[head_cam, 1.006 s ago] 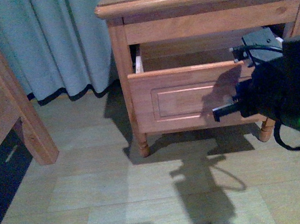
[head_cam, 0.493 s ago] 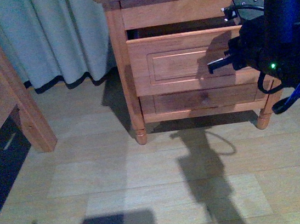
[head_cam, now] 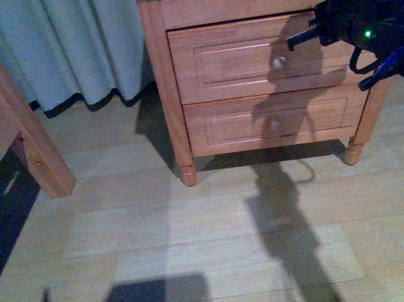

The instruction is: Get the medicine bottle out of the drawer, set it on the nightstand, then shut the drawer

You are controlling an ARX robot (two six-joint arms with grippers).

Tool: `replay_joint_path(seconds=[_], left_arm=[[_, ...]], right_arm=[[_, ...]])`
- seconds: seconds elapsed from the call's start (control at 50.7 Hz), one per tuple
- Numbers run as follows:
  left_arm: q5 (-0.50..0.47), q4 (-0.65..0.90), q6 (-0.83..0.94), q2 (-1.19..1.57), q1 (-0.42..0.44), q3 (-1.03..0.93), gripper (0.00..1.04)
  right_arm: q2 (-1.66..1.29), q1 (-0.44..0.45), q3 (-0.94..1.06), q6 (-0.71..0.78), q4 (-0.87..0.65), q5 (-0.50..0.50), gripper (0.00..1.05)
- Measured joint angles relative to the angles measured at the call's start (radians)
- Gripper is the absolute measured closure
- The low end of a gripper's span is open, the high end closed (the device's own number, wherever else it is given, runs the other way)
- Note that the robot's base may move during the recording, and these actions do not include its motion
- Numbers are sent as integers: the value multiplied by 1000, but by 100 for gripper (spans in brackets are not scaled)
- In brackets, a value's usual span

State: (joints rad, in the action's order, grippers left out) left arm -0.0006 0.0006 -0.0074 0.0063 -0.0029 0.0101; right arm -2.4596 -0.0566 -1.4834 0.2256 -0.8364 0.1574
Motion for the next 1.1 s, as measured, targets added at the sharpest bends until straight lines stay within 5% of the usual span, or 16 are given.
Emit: replay_joint_path(seconds=[0.454,0.809,1.104], left_arm=[[0,0,0,0,0,0,7],[0,0,0,0,0,0,7],[0,0,0,0,0,0,7]], right_arm=[[105,3,138,-197,136,-39,102],[738,-17,373,-434,402,-177,102],[1364,10,600,-440,625,-270,55]])
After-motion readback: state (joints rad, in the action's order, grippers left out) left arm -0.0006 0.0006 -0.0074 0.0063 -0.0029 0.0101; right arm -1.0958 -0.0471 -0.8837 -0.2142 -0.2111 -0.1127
